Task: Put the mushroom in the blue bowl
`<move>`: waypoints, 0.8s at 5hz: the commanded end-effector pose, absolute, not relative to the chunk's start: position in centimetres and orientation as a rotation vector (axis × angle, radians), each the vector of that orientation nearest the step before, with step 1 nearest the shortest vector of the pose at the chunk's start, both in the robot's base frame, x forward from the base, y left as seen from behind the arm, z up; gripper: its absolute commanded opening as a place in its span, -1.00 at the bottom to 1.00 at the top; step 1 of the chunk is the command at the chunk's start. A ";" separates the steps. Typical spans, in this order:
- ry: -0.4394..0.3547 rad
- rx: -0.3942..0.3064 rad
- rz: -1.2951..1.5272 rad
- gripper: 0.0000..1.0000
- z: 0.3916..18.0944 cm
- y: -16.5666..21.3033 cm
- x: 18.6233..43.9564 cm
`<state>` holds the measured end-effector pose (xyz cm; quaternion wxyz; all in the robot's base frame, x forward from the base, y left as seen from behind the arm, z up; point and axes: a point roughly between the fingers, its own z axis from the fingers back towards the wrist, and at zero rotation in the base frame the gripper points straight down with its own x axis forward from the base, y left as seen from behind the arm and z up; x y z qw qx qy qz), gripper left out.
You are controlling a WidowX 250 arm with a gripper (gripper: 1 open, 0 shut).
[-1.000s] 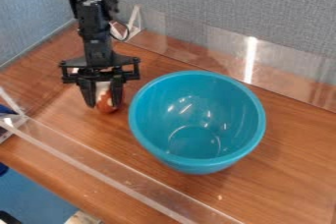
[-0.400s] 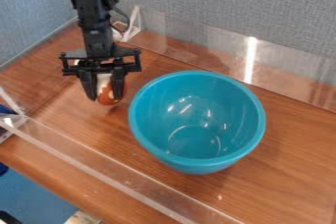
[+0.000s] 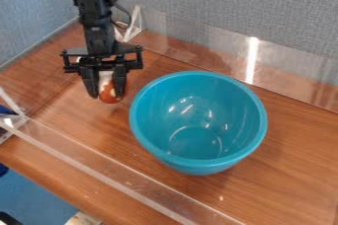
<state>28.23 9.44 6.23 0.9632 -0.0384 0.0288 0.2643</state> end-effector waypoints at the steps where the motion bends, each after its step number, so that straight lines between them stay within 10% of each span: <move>1: -0.047 -0.069 0.513 -1.00 9.5 9.7 29.4; 4: -0.052 -0.080 0.442 -1.00 10.7 9.0 30.8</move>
